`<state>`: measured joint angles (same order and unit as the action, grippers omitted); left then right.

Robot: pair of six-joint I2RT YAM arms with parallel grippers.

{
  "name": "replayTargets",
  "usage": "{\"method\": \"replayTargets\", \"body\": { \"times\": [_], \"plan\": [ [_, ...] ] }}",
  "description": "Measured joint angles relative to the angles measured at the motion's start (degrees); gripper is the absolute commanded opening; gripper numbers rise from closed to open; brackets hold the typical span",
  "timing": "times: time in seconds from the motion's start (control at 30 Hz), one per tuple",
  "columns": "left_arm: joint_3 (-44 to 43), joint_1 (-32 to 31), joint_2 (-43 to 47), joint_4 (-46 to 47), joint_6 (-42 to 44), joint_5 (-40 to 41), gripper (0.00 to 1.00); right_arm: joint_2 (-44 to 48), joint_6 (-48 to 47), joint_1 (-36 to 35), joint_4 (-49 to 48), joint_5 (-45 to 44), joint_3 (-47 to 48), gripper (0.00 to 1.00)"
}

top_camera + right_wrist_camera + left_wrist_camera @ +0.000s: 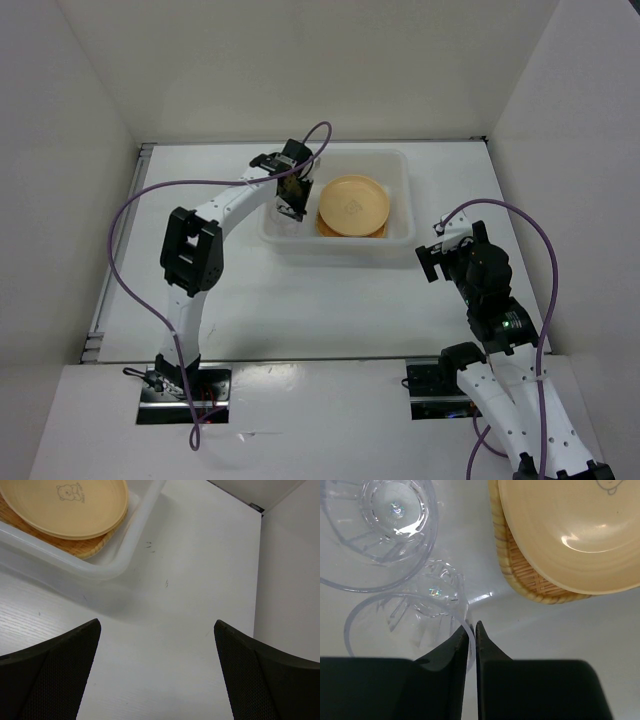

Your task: Place the mixed dishes into the plastic bin

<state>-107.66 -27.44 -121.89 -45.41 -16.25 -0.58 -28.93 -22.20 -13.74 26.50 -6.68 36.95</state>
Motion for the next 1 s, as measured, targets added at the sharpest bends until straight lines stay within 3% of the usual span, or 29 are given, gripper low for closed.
{"method": "replayTargets", "body": {
  "times": [0.07, 0.13, 0.4, 0.63, 0.73, 0.87, 0.93, 1.0],
  "plan": [
    [-0.26, -0.11, -0.20, -0.07, 0.04, 0.50, 0.20, 0.04, 0.00, 0.00, 0.02, 0.00, 0.00, 0.98],
    [-0.35, -0.15, -0.37, -0.15, 0.17, 0.98, 0.32, 0.04, 0.00, 0.00, 0.00, 0.00, 0.00, 0.98],
    [-0.85, -0.15, -1.01, -1.22, -0.09, 2.38, 0.55, 0.04, 0.00, 0.00, 0.00, 0.00, 0.00, 0.98],
    [-11.50, -0.09, -1.18, -4.70, -0.44, 3.34, 0.67, 0.07, 0.00, 0.00, 0.00, 0.00, 0.00, 0.98],
    [-18.08, -0.09, -0.96, -5.20, -0.68, 3.61, 0.67, 0.09, 0.00, 0.00, 0.00, 0.00, 0.00, 0.98],
    [-22.47, 0.72, 2.67, -5.31, -2.69, 3.87, 0.72, -0.04, 0.00, 0.00, 0.00, -0.33, 0.00, 0.98],
    [-22.40, 2.21, 6.03, -5.38, -3.85, 3.87, 0.78, -0.59, -0.04, 0.42, 0.02, -0.68, 0.02, 0.98],
    [-20.26, 5.03, 11.15, -4.22, -4.61, 3.85, 0.90, -2.40, -0.22, 1.20, 0.66, -0.98, 0.83, 0.98]
  ]
}}
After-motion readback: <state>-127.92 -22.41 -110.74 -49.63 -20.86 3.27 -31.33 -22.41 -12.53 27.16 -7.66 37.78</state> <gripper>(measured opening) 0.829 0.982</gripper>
